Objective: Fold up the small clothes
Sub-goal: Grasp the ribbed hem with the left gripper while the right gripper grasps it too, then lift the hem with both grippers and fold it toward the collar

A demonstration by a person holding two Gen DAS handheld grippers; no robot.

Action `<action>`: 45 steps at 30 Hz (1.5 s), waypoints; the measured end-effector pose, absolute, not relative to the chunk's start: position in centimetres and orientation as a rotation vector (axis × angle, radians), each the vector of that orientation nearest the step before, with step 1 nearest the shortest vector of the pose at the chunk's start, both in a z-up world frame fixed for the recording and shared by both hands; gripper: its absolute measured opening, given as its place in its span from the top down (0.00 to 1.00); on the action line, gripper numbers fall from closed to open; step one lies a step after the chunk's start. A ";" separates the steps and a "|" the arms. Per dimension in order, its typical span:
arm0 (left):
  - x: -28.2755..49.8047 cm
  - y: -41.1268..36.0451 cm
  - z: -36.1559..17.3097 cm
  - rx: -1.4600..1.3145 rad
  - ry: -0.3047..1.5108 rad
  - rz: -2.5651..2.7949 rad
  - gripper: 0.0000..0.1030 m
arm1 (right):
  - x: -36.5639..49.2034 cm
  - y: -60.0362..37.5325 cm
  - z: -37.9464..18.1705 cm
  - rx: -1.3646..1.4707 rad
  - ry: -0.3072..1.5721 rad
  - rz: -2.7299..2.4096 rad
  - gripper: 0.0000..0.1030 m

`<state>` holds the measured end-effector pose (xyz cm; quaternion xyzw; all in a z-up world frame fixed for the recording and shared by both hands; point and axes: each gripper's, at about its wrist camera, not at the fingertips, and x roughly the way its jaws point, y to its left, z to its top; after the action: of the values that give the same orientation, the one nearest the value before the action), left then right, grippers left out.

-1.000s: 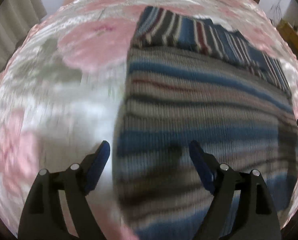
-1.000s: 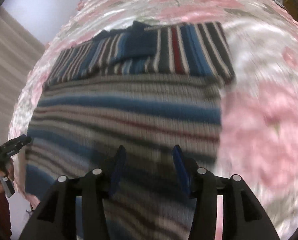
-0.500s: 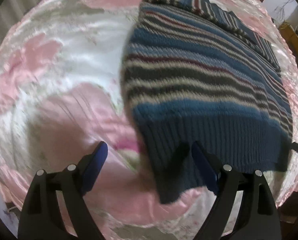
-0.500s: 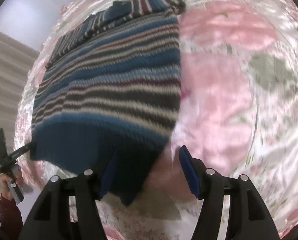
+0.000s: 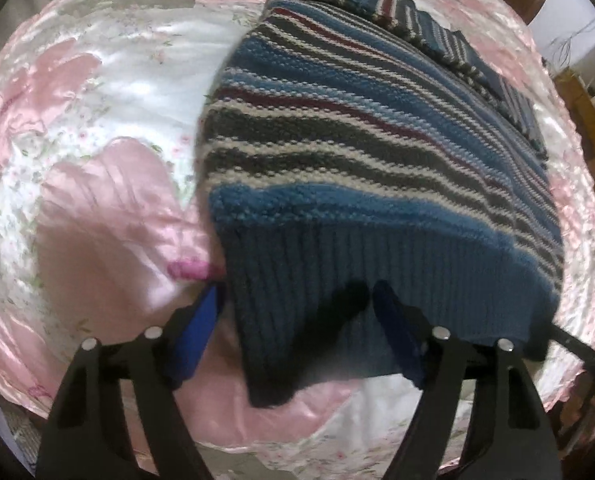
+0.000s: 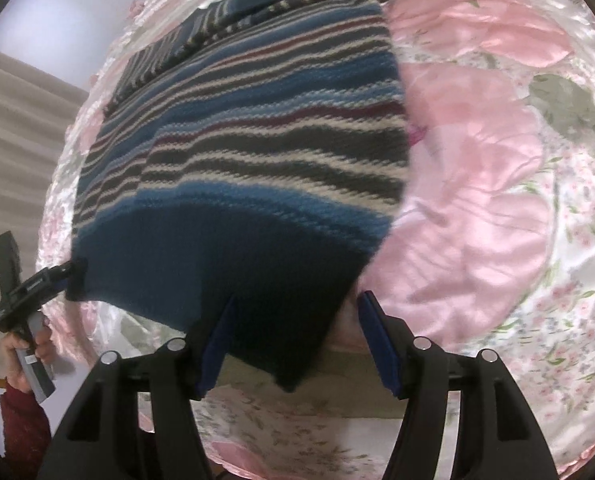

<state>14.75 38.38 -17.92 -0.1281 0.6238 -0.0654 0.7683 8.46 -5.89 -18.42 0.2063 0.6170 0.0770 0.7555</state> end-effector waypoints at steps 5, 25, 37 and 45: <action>15.1 37.8 -18.4 -0.266 1.358 -0.111 0.39 | 8.6 -5.4 -18.7 0.451 1.349 0.161 0.47; 14.1 39.5 -16.9 -0.357 1.306 -0.126 0.90 | 8.0 -4.9 -17.8 0.441 1.312 0.224 0.90; 12.0 40.2 -15.3 -0.373 1.275 -0.174 0.91 | 6.9 -6.1 -15.4 0.459 1.267 0.254 0.91; 13.4 39.8 -15.1 -0.398 1.280 -0.188 0.91 | 7.7 -6.9 -15.9 0.516 1.285 0.270 0.92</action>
<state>13.43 39.81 -15.06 -0.1842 0.5923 -0.0871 0.7795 7.71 -6.90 -15.91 0.2371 0.5907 0.1239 0.7613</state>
